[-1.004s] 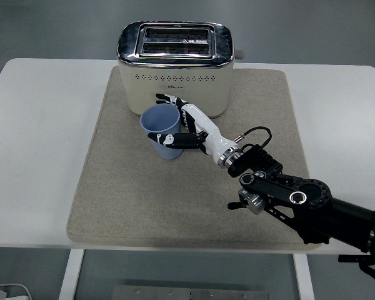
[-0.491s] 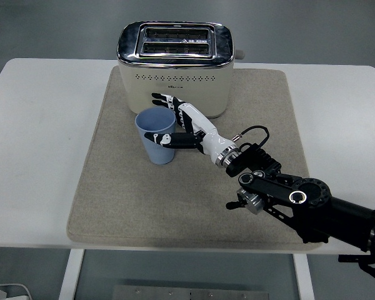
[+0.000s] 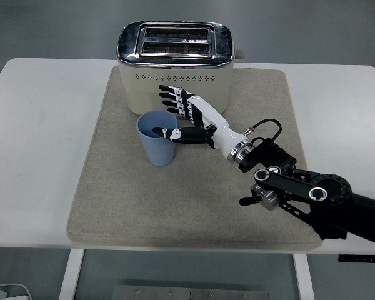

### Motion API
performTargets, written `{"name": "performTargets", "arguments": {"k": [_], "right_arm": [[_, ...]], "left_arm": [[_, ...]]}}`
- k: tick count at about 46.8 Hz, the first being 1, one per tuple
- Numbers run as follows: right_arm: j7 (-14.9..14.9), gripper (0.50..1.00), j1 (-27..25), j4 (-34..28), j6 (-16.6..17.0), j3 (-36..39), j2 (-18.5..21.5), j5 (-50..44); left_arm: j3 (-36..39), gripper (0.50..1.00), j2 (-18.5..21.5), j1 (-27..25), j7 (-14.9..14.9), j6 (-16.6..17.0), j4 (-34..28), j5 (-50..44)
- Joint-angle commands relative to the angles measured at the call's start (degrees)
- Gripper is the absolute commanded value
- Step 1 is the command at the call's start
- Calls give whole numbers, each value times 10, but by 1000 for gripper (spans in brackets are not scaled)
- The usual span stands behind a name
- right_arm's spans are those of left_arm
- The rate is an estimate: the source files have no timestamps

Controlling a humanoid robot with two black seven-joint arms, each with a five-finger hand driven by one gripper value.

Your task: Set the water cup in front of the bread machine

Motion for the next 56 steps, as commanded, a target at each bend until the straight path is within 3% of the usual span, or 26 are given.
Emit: {"name": "performTargets", "arguments": {"k": [1, 12, 22, 29, 35, 40, 50, 56], "right_arm": [[0, 913, 4, 8, 2, 0, -22, 0], [0, 913, 8, 10, 8, 1, -86, 15], [0, 913, 8, 8, 56, 44, -130, 18], [0, 913, 14, -27, 75, 57, -153, 27], [-4, 913, 33, -72, 92, 59, -152, 77], [-41, 913, 43, -117, 94, 60, -142, 124], [-72, 913, 60, -244, 97, 60, -82, 168], [-81, 913, 74, -299, 125, 61, -64, 195]], "left_arm": [[0, 1000, 0, 0, 0, 0, 0, -1], [0, 1000, 0, 0, 0, 0, 0, 0], [0, 1000, 0, 0, -1, 0, 0, 0], [0, 1000, 0, 0, 0, 0, 0, 0], [0, 1000, 0, 0, -1, 0, 0, 0], [0, 1000, 0, 0, 0, 0, 0, 0], [0, 1000, 0, 0, 0, 0, 0, 0], [0, 1000, 0, 0, 0, 0, 0, 0]]}}
